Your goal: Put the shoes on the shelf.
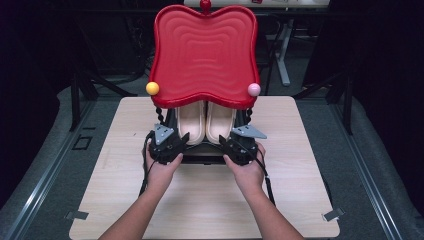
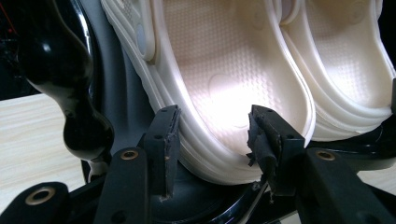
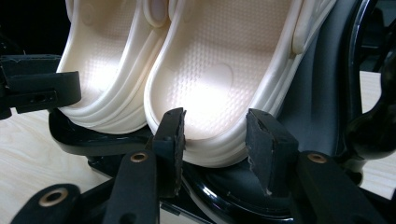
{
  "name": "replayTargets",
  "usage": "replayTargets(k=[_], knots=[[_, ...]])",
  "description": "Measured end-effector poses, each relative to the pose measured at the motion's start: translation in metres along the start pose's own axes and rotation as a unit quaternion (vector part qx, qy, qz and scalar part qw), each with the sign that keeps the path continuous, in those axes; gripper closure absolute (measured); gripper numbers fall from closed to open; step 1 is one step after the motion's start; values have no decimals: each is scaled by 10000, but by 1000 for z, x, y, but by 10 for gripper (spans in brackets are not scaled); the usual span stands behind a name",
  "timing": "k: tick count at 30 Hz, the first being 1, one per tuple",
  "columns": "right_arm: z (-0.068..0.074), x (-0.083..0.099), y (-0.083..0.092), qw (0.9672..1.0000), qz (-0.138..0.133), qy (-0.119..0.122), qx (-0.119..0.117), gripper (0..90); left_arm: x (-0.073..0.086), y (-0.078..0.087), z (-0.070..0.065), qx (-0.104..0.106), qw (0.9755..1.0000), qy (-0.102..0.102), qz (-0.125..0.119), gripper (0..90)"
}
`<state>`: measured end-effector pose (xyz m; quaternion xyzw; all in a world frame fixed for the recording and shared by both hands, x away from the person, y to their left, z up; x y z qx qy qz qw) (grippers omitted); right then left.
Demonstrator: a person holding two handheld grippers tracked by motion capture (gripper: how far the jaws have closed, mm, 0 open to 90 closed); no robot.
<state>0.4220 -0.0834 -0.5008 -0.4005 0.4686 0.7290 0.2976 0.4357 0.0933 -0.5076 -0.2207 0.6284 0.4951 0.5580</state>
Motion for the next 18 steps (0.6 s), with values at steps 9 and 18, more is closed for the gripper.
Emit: replayTargets(k=[9, 18], knots=[[1, -3, 1, 9997, -156, -181, 8, 553, 1, 1, 0, 25, 10000, -5, -9, 539], [-6, -4, -5, 9998, -134, 58, 169, 604, 0, 1, 1, 99, 9999, -80, 16, 548]])
Point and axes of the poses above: each handheld gripper's, and its own axes: y roughly backward along the jaws, x roughly out of its underside, z roughly to its left, the point moved 8 cm from there along -y, roughly forward along the jaws, and after that the axes turned 9 degrees about -y, right-handed, at the moved point
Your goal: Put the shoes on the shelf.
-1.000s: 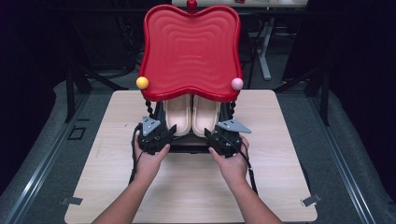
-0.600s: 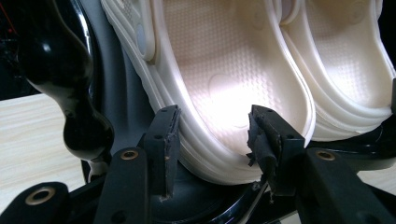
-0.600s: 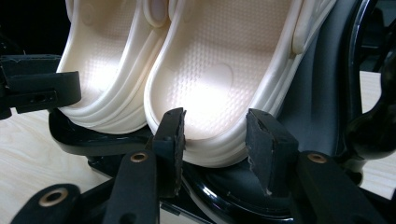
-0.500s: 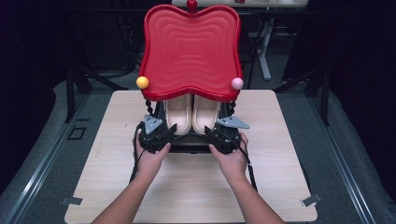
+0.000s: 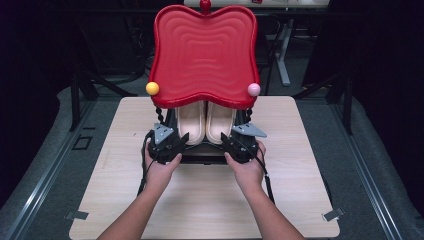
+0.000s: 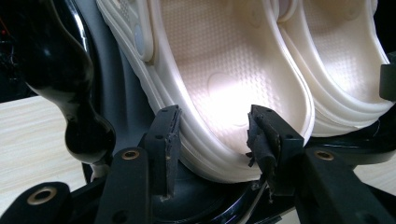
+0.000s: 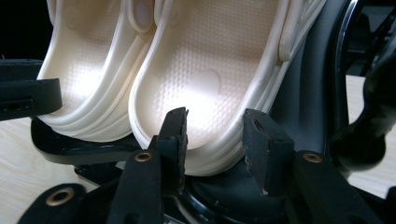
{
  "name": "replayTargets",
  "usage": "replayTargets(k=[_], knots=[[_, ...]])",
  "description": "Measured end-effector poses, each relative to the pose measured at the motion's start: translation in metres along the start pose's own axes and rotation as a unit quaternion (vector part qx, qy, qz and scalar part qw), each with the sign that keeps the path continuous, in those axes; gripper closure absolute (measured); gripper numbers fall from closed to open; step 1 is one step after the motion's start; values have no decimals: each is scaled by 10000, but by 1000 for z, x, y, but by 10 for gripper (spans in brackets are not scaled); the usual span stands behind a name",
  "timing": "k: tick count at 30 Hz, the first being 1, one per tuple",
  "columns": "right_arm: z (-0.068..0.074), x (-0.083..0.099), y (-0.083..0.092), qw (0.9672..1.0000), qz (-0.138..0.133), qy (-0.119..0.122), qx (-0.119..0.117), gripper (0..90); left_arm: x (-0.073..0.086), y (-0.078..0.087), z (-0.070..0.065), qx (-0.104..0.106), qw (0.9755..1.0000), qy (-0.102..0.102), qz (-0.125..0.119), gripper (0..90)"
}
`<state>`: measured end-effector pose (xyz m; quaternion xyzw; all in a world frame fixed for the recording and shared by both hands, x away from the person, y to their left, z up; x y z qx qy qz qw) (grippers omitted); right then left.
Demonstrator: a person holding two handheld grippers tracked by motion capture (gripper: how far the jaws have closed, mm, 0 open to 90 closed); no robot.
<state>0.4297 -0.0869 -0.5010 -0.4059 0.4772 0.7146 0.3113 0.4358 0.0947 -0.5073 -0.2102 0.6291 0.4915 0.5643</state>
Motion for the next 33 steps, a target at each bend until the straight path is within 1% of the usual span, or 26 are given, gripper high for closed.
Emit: replayTargets(k=[7, 28, 32, 33], knots=[[1, -2, -2, 9999, 32, 107, 45, 615, 0, 0, 0, -24, 10000, -26, 20, 550], [0, -2, -1, 9999, 67, 108, 18, 606, 0, 1, 1, 4, 10000, 0, 18, 549], [0, -2, -1, 9999, 45, 127, 24, 601, 0, 1, 0, 11, 10000, 62, -1, 545], [0, -2, -1, 9999, 48, 131, 25, 600, 0, 2, 0, 34, 10000, 48, 4, 538]])
Point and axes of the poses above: each handheld gripper's, and its own axes: y roughly backward along the jaws, x roughly out of its underside, z roughly to its left, the point moved 8 cm from there along -y, roughly forward along the jaws, and after that the axes turned 9 degrees about -y, right-handed, at the moved point
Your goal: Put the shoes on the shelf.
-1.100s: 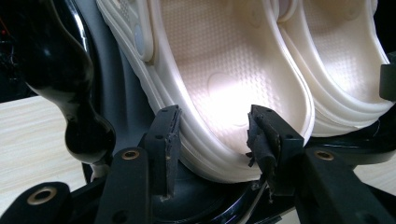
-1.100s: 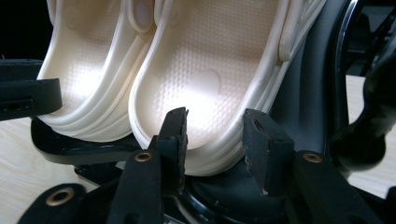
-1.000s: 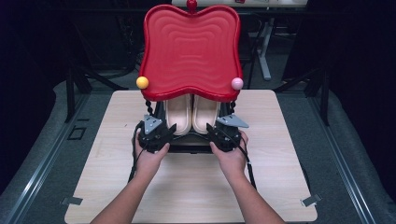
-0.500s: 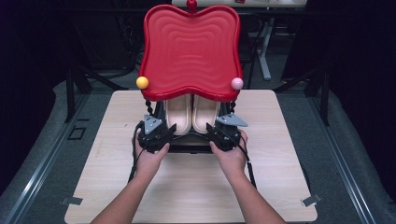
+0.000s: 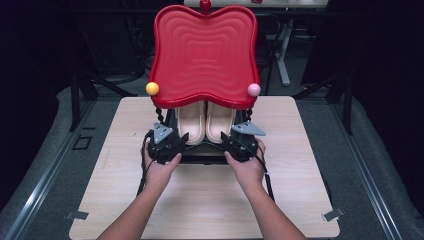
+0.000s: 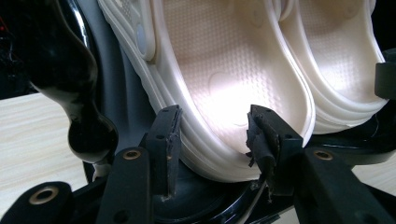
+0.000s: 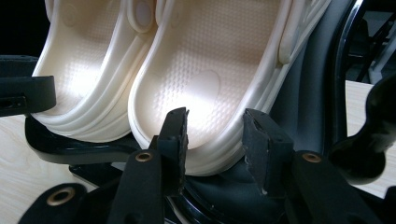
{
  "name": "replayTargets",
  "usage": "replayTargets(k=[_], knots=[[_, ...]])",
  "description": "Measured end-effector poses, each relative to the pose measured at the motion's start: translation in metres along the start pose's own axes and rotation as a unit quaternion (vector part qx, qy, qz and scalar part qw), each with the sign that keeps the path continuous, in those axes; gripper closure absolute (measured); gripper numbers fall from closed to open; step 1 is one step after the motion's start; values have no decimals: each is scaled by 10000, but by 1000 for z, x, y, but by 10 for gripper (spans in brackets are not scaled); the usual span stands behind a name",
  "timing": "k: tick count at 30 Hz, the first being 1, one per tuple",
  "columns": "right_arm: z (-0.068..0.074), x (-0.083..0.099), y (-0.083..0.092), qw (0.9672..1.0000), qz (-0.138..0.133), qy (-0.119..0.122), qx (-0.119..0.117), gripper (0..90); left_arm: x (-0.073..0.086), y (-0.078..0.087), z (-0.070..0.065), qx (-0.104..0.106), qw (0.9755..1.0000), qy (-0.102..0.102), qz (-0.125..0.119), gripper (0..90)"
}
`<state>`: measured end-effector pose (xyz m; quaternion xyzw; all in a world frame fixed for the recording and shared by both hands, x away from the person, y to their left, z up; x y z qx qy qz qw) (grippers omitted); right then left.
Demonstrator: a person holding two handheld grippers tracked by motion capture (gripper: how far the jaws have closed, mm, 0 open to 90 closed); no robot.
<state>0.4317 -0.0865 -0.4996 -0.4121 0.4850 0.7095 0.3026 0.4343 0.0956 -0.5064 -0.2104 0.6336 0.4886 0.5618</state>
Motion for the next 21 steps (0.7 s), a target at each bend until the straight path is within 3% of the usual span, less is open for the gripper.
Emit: replayTargets(k=[7, 21], knots=[[0, 0, 3, 10000, -26, -48, -24, 582, 0, 5, -4, 68, 10000, -9, -57, 524], [3, 2, 29, 9998, -102, 124, -117, 556, -1, 36, -15, 302, 9993, -143, -187, 511]])
Point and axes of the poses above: each handheld gripper's, and its own axes: y roughly backward along the jaws, x roughly out of its underside, z roughly to its left, the point moved 8 cm from there along -y, roughly forward along the jaws, and after that the axes turned 9 degrees about -y, right-handed, at the moved point
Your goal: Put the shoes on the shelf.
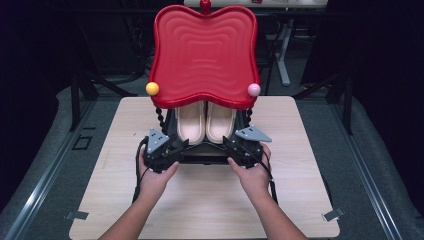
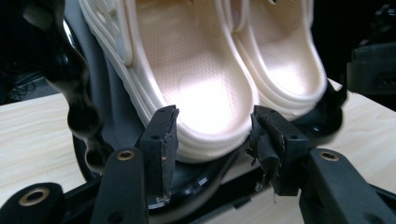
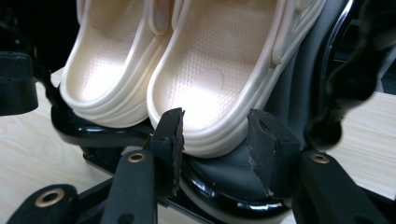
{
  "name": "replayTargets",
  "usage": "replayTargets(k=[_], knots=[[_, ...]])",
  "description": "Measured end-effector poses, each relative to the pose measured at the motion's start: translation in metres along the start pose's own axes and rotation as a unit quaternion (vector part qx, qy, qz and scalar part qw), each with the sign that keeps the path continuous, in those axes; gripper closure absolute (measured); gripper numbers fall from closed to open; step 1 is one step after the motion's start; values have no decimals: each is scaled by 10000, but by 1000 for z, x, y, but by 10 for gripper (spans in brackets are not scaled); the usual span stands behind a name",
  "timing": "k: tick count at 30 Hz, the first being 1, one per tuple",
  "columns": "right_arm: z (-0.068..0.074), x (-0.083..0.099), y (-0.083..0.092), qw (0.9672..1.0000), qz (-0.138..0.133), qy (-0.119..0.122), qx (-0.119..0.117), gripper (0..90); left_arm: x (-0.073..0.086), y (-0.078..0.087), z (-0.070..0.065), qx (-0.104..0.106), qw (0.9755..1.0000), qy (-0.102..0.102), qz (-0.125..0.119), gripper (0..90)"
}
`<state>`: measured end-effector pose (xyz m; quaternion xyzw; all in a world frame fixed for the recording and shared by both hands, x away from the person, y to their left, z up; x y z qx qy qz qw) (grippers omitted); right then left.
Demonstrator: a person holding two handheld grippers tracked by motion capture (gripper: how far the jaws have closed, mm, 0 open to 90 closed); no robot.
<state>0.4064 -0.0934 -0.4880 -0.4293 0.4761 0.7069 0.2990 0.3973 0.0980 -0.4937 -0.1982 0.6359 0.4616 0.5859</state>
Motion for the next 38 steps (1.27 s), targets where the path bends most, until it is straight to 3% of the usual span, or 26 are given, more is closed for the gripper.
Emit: replayTargets(k=[9, 17, 23, 31, 35, 38], knots=[[-3, 17, 17, 9995, 187, 236, -35, 533, 19, 17, 7, -16, 9999, 64, 86, 503], [-15, 44, 32, 9986, 321, 422, 71, 520, 52, 30, 15, -54, 9993, 166, 319, 499], [-25, 62, 42, 9979, 396, 505, 132, 509, 75, 39, 19, -48, 9988, 116, 484, 484], [-34, 87, 47, 9969, 513, 576, 142, 497, 99, 49, 27, -49, 9975, 361, 606, 472], [-37, 95, 50, 9977, 471, 485, 82, 487, 110, 48, 29, 14, 9964, 445, 717, 471], [-43, 101, 52, 9984, 434, 353, 97, 485, 115, 47, 28, 22, 9963, 327, 801, 471]])
Point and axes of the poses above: each handheld gripper's, and its own axes: y roughly backward along the jaws, x roughly out of its underside, z roughly to its left, the point moved 8 cm from there along -y, roughly forward along the jaws, and after that the axes turned 9 degrees about -y, right-handed, at the moved point
